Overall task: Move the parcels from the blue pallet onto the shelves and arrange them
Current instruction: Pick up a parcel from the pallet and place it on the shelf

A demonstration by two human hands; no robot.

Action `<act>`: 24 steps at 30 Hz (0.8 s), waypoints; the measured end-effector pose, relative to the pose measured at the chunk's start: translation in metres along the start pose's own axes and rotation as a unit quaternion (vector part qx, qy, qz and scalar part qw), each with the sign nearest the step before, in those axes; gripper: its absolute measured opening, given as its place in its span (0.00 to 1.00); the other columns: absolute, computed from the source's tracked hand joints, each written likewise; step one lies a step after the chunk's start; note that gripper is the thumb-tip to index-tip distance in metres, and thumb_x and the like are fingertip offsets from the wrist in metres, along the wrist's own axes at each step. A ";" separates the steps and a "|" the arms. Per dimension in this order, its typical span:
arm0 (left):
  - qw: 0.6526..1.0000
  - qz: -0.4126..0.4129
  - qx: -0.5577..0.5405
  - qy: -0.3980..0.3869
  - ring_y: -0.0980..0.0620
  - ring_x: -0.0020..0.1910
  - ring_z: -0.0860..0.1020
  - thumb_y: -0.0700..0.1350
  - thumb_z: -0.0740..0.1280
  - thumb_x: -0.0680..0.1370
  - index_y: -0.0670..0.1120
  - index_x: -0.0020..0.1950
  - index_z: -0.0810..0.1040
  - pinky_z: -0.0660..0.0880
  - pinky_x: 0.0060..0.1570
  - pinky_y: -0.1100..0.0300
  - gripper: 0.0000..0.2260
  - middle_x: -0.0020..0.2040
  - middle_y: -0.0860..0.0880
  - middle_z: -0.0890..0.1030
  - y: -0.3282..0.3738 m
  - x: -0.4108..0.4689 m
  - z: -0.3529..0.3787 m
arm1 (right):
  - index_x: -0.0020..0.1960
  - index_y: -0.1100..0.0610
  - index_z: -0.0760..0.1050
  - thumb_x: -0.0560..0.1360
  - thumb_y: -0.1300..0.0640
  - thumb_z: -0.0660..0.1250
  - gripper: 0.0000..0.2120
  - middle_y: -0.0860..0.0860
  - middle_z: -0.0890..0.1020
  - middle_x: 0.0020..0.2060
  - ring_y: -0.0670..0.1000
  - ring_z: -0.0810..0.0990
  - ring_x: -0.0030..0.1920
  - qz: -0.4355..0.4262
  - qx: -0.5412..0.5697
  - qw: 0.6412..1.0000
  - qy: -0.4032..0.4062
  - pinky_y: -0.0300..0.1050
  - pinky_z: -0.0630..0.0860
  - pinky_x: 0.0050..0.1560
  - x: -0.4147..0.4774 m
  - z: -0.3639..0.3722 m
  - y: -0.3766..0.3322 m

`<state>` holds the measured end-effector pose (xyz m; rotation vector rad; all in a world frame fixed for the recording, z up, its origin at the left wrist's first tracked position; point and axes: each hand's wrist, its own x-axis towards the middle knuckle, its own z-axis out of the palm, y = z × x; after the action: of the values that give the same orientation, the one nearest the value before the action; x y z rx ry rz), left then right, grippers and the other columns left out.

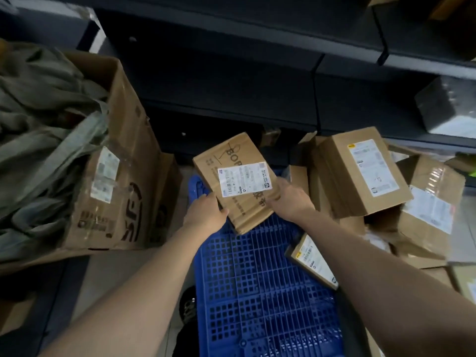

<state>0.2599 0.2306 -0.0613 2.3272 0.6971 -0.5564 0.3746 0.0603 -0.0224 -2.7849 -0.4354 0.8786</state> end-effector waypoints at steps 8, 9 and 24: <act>0.966 -0.088 -0.244 -0.014 0.49 0.54 0.76 0.48 0.61 0.81 0.46 0.65 0.71 0.72 0.50 0.57 0.13 0.59 0.49 0.78 0.003 0.010 0.032 | 0.61 0.60 0.72 0.78 0.52 0.62 0.15 0.60 0.74 0.58 0.61 0.72 0.59 0.069 0.018 0.997 0.025 0.53 0.73 0.57 0.017 0.028 0.007; 0.955 -0.100 -0.280 0.001 0.50 0.53 0.77 0.47 0.61 0.81 0.47 0.64 0.72 0.73 0.50 0.57 0.12 0.58 0.50 0.79 0.003 0.008 0.032 | 0.60 0.58 0.72 0.79 0.52 0.61 0.14 0.59 0.73 0.57 0.60 0.72 0.58 0.077 0.041 0.996 0.024 0.54 0.74 0.57 0.013 0.031 0.008; 0.797 -0.096 -0.539 0.255 0.59 0.53 0.77 0.46 0.64 0.80 0.52 0.67 0.71 0.73 0.52 0.60 0.15 0.58 0.55 0.78 0.021 -0.149 0.008 | 0.72 0.52 0.66 0.80 0.52 0.63 0.22 0.43 0.75 0.56 0.44 0.74 0.56 -0.089 0.366 0.918 0.128 0.39 0.71 0.54 -0.131 0.016 -0.012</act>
<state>0.1561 0.1615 0.0242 1.2808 1.1187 0.3848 0.2597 0.0298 0.0371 -2.0827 -0.2397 0.4819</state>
